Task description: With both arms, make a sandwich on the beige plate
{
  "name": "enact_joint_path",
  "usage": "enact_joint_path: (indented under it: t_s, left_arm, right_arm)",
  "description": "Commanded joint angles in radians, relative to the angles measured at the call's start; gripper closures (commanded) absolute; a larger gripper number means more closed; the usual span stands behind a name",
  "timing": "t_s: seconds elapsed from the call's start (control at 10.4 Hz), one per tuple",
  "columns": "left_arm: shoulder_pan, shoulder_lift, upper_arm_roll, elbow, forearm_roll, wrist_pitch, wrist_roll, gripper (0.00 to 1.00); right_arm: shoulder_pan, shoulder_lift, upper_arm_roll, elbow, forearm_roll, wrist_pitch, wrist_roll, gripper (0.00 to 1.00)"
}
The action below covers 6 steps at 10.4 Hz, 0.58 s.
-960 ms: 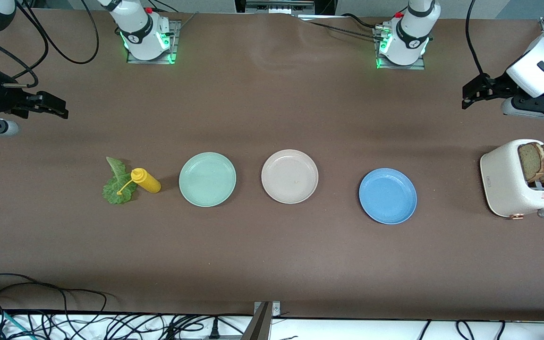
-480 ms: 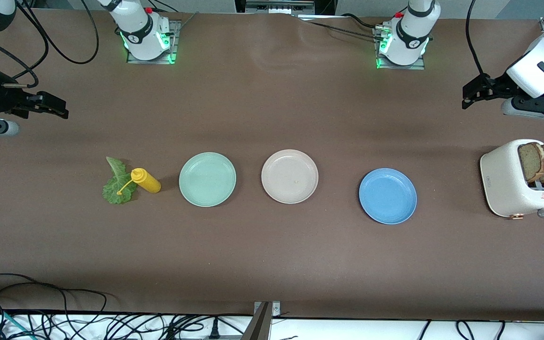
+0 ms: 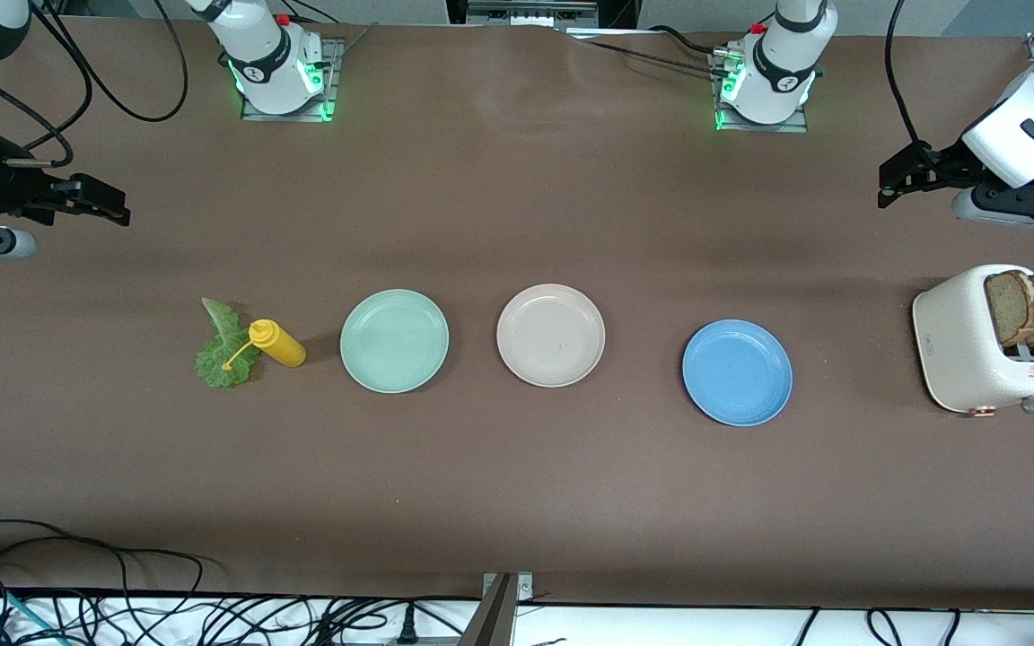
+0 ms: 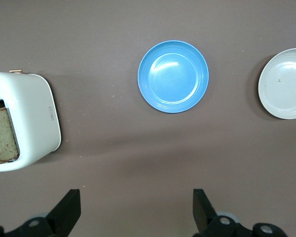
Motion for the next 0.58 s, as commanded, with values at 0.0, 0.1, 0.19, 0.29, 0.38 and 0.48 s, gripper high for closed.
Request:
enact_joint_path:
  t_s: [0.0, 0.1, 0.19, 0.29, 0.38, 0.48]
  left_arm:
    - [0.001, 0.014, 0.001, 0.032, 0.016, -0.021, 0.022, 0.00]
    - [0.001, 0.014, 0.001, 0.032, 0.016, -0.021, 0.024, 0.00]
    - [0.001, 0.014, 0.003, 0.032, 0.016, -0.021, 0.024, 0.00]
    - [0.001, 0.014, 0.001, 0.032, 0.016, -0.021, 0.022, 0.00]
    - [0.001, 0.014, 0.001, 0.032, 0.016, -0.021, 0.024, 0.00]
    - [0.001, 0.014, 0.003, 0.032, 0.016, -0.021, 0.024, 0.00]
  right_arm:
    - [0.000, -0.014, -0.002, -0.002, -0.013, -0.012, -0.013, 0.00]
    - [0.000, -0.019, -0.002, 0.000, -0.013, -0.013, -0.013, 0.00]
    - [0.000, -0.022, -0.002, -0.002, -0.013, -0.016, -0.013, 0.00]
    - [0.000, -0.024, -0.003, -0.003, -0.013, -0.021, -0.013, 0.00]
    - [0.000, -0.027, -0.003, -0.005, -0.013, -0.024, -0.013, 0.00]
    - [0.000, -0.027, -0.003, -0.003, -0.014, -0.029, -0.016, 0.00]
